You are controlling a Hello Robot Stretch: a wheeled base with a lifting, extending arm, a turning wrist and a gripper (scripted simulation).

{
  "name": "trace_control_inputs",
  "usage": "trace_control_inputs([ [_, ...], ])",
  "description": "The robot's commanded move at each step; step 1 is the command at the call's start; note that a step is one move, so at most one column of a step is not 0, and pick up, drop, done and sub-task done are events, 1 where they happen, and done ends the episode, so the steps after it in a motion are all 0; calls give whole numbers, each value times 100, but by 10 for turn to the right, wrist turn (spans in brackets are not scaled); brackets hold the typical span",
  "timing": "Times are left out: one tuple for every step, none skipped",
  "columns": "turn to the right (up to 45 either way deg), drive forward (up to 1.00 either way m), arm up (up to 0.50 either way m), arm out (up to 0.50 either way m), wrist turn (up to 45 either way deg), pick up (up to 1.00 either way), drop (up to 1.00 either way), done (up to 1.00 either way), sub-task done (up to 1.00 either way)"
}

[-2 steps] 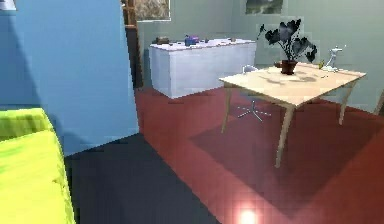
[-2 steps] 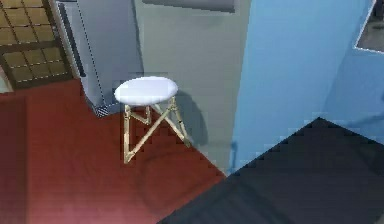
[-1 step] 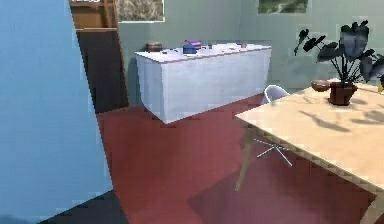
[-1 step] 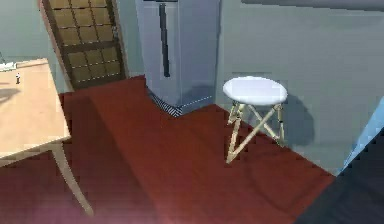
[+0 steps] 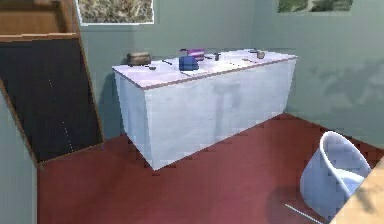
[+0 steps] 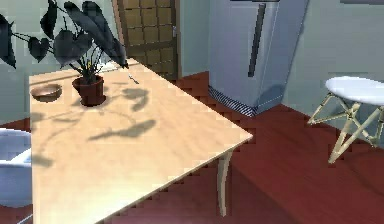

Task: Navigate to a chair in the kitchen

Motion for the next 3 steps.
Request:
trace_control_inputs([
  [-30,0,0,0,0,0,0,0,0],
  [-150,0,0,0,0,0,0,0,0],
  [0,45,0,0,0,0,0,0,0],
])
